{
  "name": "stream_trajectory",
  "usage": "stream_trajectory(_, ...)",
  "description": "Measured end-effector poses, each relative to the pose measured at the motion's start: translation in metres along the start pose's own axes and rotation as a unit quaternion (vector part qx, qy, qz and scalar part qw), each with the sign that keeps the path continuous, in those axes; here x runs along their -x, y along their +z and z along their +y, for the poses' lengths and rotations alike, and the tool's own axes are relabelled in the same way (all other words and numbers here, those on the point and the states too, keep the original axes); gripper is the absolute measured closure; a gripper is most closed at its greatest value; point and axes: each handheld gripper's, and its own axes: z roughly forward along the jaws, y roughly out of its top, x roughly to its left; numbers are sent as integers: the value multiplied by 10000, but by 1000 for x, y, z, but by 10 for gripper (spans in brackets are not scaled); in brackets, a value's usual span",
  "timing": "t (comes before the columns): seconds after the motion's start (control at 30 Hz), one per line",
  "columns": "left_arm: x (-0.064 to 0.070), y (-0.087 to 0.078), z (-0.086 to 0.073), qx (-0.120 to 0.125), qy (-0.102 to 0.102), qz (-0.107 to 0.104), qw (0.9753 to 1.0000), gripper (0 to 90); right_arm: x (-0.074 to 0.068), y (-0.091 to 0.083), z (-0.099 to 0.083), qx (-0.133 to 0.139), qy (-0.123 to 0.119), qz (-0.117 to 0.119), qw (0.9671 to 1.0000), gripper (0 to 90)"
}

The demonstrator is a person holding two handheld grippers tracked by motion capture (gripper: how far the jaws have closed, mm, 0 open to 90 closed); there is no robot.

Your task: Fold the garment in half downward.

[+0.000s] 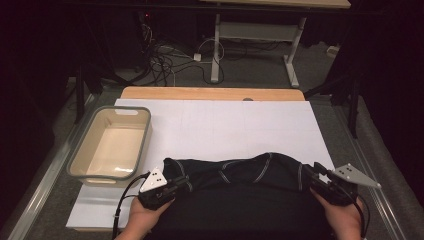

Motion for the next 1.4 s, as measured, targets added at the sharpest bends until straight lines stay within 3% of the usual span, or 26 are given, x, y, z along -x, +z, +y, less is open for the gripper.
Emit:
stream_trajectory(0.13, 1, 0, 0, 8, 21, 1, 10000, 795, 11, 24, 3, -380, 238, 26, 9990, 652)
stream_trajectory(0.3, 1, 0, 0, 8, 29, -12, 10000, 796, 18, 45, -8, -948, 419, 167, 9945, 589)
stream_trajectory(0.4, 0, 0, 0, 1, 36, -27, 10000, 796, 14, 45, -13, -1105, 189, 251, 9934, 776)
stream_trajectory(0.6, 1, -2, 0, 79, 77, -22, 9999, 796, 6, 32, -11, -813, -62, 133, 9966, 809)
stream_trajectory(0.8, 2, -4, 1, 183, 16, -68, 9998, 797, -3, 4, -11, -464, -196, 169, 9986, 801)
stream_trajectory(1.07, 0, -2, 0, 152, -62, -74, 9998, 796, -4, -3, -24, -393, -77, 139, 9991, 801)
stream_trajectory(1.4, 0, -2, 0, 150, -60, -92, 9998, 795, -12, -17, -32, -296, -191, 127, 9993, 805)
